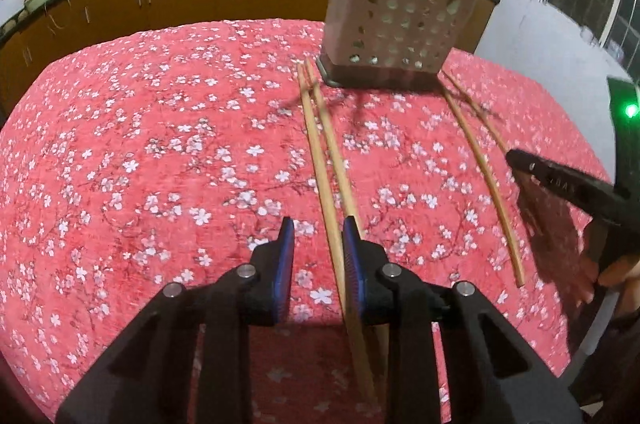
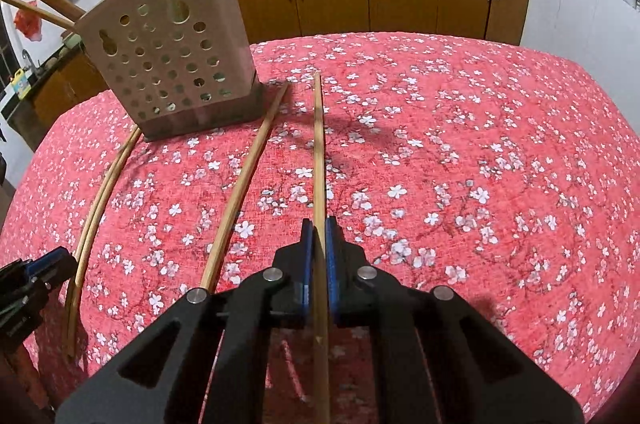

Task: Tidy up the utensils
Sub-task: 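Lower both tools to the table and grasp another wooden chopstick with each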

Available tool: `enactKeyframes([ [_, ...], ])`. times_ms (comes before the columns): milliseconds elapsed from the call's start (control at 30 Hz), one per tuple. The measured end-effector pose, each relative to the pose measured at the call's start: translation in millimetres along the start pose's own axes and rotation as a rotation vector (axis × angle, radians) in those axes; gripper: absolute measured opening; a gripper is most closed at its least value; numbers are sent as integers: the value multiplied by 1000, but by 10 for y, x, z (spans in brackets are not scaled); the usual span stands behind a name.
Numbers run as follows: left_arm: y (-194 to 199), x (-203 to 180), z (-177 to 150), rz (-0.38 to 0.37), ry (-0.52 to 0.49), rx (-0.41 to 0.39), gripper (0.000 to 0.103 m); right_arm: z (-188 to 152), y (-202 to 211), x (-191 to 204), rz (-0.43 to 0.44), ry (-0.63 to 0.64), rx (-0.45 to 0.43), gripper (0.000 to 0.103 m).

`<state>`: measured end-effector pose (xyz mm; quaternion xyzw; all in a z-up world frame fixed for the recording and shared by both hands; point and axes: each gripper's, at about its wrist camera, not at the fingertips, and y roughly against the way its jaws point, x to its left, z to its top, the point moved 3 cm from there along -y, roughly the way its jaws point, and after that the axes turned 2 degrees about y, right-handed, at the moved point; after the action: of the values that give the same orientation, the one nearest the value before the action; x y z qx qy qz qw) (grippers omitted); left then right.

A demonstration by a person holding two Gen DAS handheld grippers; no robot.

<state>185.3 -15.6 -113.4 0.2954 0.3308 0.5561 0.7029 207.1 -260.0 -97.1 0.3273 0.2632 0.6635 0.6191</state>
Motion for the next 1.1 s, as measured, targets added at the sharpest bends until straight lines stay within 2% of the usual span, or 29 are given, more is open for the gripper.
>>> enactKeyframes([
  [100, -2, -59, -13, 37, -36, -6, 25, -8, 18, 18, 3, 10, 10, 7],
  [267, -30, 7, 19, 72, -8, -11, 8, -104, 107, 25, 12, 18, 15, 8],
  [400, -55, 106, 88, 111, 4, -19, 8, -137, 119, 40, 1, 45, 2, 8],
  [567, -98, 416, 227, 149, 93, -27, 8, -14, 29, -42, -19, 22, -8, 7],
  [733, -99, 635, 286, 117, 167, -46, 9, 83, -49, -143, -18, -24, -17, 7],
  [1100, -82, 693, 270, 89, 193, -56, 10, 98, -67, -160, -13, -28, -13, 8],
])
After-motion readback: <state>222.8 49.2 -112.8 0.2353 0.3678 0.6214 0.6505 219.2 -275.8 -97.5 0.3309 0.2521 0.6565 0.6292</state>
